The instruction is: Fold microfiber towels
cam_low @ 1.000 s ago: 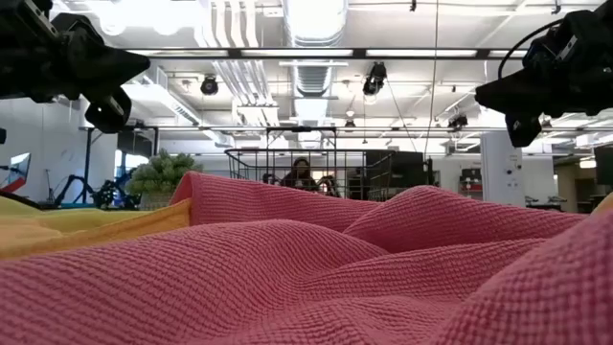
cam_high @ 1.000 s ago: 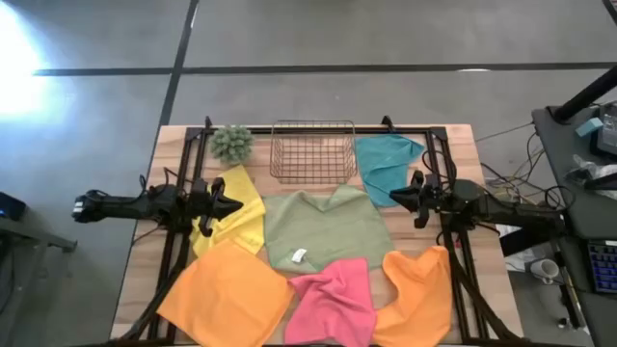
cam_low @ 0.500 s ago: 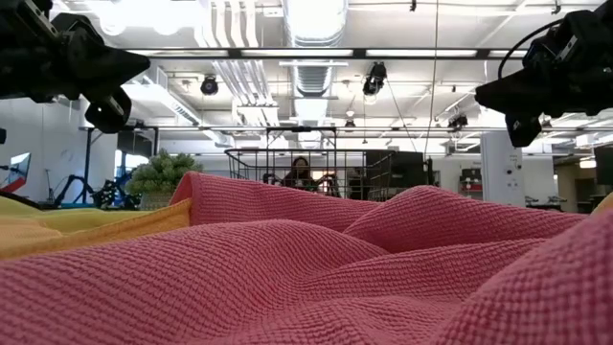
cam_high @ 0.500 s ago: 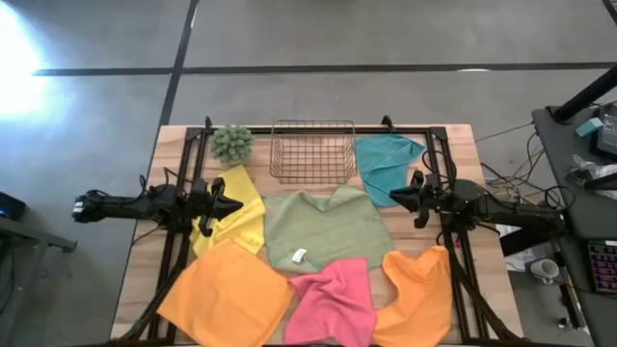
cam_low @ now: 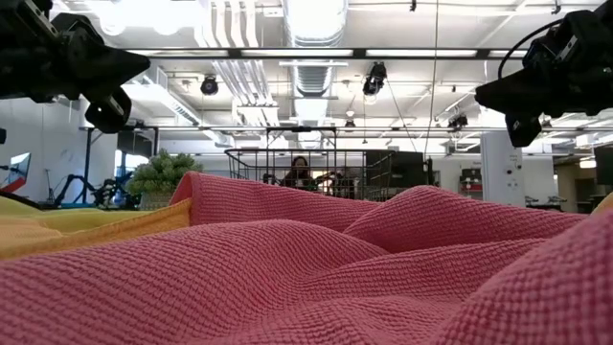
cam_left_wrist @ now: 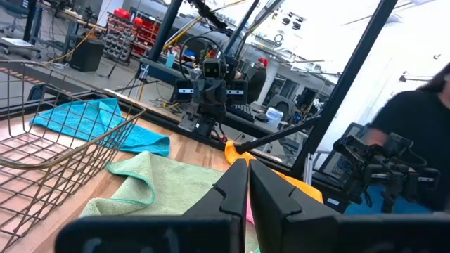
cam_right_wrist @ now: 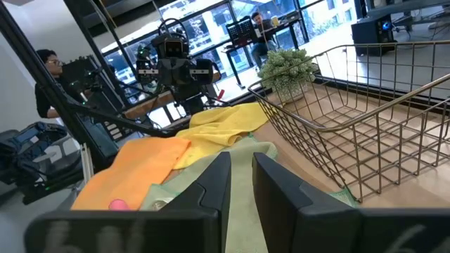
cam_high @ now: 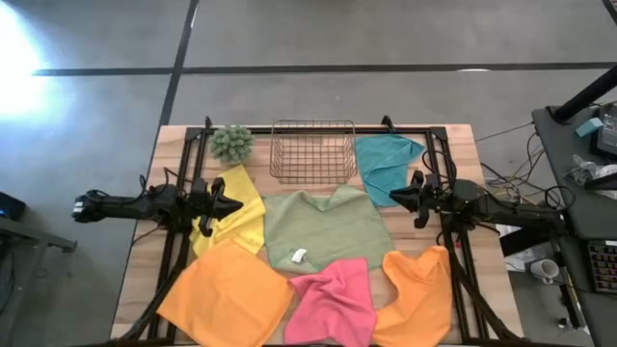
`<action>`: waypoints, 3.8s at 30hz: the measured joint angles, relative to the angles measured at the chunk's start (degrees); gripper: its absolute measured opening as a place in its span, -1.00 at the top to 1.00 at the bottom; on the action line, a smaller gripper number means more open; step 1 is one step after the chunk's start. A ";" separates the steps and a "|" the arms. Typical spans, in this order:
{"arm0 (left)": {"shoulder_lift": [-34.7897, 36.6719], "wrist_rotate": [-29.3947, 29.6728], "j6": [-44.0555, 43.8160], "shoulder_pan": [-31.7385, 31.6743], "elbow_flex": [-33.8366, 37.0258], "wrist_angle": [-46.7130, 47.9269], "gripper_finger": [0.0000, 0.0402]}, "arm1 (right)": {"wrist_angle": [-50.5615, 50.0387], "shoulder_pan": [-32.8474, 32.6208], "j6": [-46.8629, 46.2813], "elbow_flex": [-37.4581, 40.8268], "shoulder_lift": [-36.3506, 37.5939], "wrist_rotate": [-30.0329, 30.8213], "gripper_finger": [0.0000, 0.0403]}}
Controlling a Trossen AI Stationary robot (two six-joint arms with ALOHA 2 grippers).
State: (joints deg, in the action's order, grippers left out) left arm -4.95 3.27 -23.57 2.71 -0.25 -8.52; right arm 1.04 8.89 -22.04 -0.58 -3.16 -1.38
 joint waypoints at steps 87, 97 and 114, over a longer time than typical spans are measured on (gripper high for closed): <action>0.00 1.16 1.36 0.01 0.00 -1.63 1.00 | -56.19 -11.72 2.00 -52.99 -46.33 -2.03 0.74; -0.01 1.14 1.33 0.01 0.00 -1.60 1.00 | -50.97 -22.60 0.21 -51.26 -54.63 -1.64 0.74; 0.11 1.11 1.36 -0.01 0.00 -3.24 1.00 | -48.12 -25.65 -0.50 -51.26 -68.13 -1.50 0.69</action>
State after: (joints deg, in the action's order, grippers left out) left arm -4.84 4.38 -22.22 2.70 -0.25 -11.76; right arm -47.08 -16.76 -22.54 -51.83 -71.29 -2.89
